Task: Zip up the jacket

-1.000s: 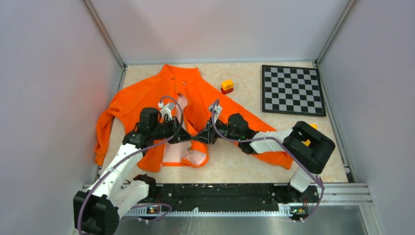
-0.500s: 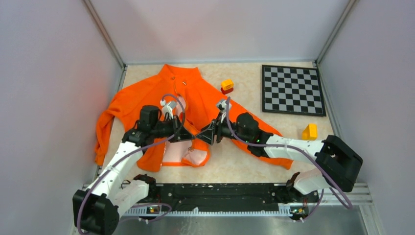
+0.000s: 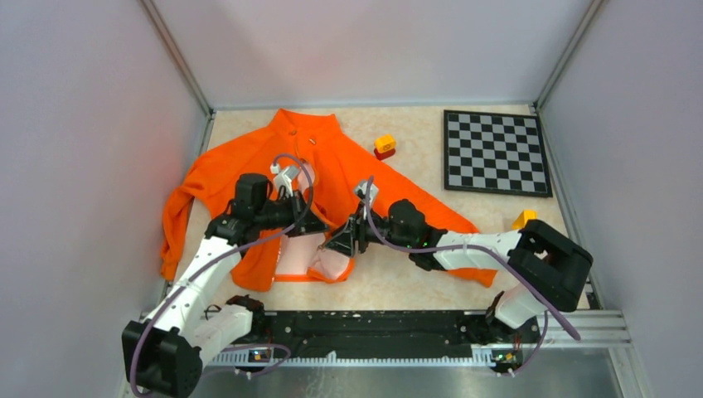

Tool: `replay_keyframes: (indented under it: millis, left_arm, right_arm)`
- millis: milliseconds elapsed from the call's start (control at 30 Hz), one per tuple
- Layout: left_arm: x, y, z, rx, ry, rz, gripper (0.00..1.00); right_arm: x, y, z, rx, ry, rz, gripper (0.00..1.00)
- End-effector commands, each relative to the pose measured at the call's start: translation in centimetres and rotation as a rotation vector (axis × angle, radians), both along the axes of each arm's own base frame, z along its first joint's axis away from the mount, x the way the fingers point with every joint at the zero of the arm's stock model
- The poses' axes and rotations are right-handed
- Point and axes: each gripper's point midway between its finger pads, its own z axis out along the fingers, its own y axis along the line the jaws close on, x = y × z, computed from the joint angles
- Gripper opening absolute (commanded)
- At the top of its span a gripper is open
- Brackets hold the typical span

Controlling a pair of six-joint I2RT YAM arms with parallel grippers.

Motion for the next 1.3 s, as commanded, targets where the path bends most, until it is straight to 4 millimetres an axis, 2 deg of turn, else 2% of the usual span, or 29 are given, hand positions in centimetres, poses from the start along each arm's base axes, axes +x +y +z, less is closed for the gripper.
replay_keyframes:
  millis: [0,200,433,633,767,933,1133,1167,1200,1267]
  left_arm:
    - [0.4,-0.4,1.7,-0.017,-0.051,-0.021,0.00]
    - [0.3,-0.5,1.5,-0.024,-0.038,-0.023,0.00]
    - [0.2,-0.6,1.9,-0.044,-0.046,-0.029,0.00]
    - [0.1,-0.7,2.0,-0.052,-0.048,-0.031,0.00]
    - [0.0,-0.7,1.8,-0.050,-0.044,-0.031,0.00]
    - [0.3,-0.6,1.4,-0.039,-0.047,-0.025,0.00]
    - [1.0,-0.5,1.2,-0.026,-0.053,-0.013,0.00]
    - [1.1,-0.5,1.2,-0.018,-0.054,-0.008,0.01]
    - [1.2,-0.3,1.0,-0.004,-0.053,0.001,0.08]
    - [1.2,0.1,0.7,0.023,-0.051,0.020,0.32]
  right_arm:
    - [0.2,0.7,1.6,0.066,-0.060,0.004,0.51]
    - [0.6,0.7,1.9,0.091,-0.048,-0.026,0.50]
    - [0.6,1.1,2.0,0.108,-0.025,-0.023,0.37]
    - [0.2,1.4,2.1,0.135,-0.011,0.006,0.33]
    - [-0.1,1.5,2.5,0.148,-0.007,0.024,0.23]
    - [0.0,1.5,2.6,0.129,0.025,0.010,0.00]
    - [0.6,1.7,1.2,0.063,0.086,-0.028,0.00]
    - [0.9,1.6,0.9,0.050,0.093,-0.047,0.00]
    - [1.0,1.6,0.8,0.037,0.101,-0.058,0.00]
    - [1.5,1.4,0.6,0.011,0.113,-0.089,0.00]
